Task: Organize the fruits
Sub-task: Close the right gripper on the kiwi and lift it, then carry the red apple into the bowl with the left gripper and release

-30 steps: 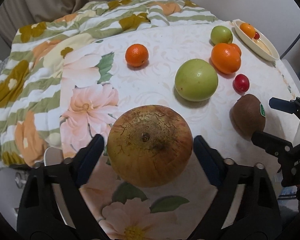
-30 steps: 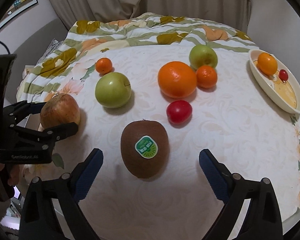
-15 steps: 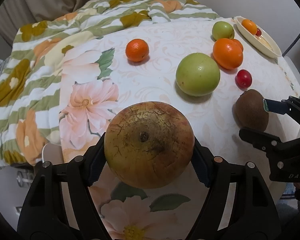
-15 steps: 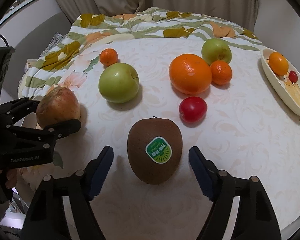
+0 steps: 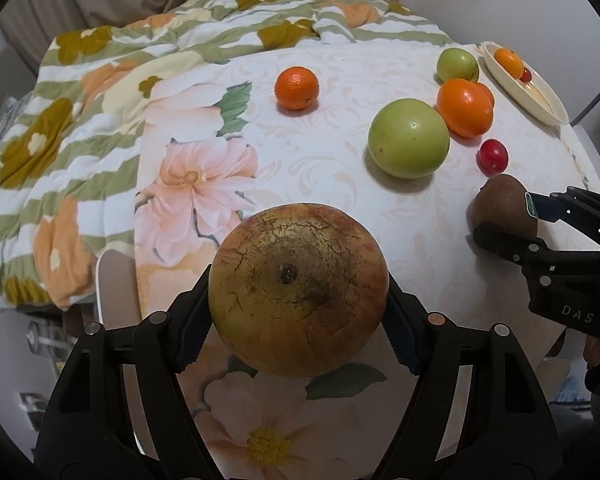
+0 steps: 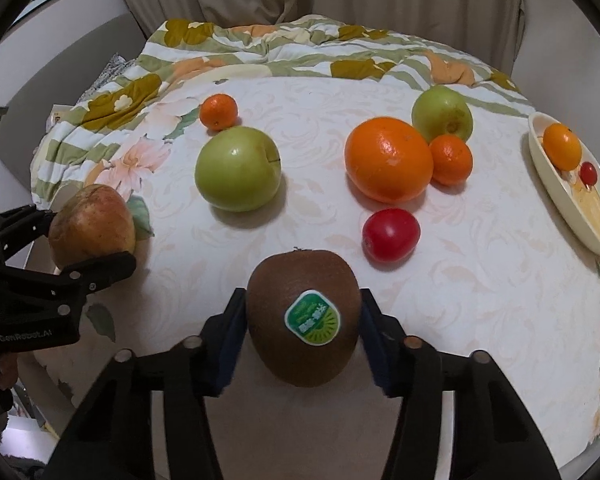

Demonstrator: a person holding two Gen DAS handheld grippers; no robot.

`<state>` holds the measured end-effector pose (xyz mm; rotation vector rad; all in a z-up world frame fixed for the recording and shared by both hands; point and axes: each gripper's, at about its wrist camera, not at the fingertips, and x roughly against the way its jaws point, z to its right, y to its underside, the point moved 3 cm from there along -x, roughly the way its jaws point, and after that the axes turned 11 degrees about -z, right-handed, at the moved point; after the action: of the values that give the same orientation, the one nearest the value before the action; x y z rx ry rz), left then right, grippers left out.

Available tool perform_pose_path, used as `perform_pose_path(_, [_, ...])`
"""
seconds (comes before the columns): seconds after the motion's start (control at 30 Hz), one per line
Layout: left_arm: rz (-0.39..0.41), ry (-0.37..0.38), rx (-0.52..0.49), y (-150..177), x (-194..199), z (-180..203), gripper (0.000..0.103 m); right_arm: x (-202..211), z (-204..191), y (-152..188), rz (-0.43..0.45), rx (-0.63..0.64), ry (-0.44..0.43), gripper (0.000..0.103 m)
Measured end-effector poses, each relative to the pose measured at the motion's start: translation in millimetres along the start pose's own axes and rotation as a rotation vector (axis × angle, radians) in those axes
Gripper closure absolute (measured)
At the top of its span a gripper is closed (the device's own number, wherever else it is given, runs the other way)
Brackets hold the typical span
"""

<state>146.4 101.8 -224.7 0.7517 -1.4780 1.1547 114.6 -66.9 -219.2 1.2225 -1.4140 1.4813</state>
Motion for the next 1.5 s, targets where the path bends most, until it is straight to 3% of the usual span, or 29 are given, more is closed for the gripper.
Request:
perform_pose_path(0.43, [0.035, 0.000, 0.056, 5.7, 23.7, 0.8, 0.021, 19.5, -1.2, -0.7, 0.018, 0.018, -0.031, 0.054])
perform_pose_path(0.87, [0.123, -0.002, 0.023, -20.7, 82.4, 19.3, 0.021, 88.7, 14.0, -10.3, 0.124, -0.032, -0.037, 0.054])
perform_pose_path(1.17, [0.200, 0.000, 0.037, -68.1, 119.4, 71.6, 0.021, 139.1, 84.8, -23.8, 0.184, -0.058, -0.027, 0.054])
perform_pose_path(1.5, [0.218, 0.031, 0.034, -134.5, 111.8, 181.0, 0.021, 161.6, 207.0, -33.2, 0.197, -0.068, -0.010, 0.054])
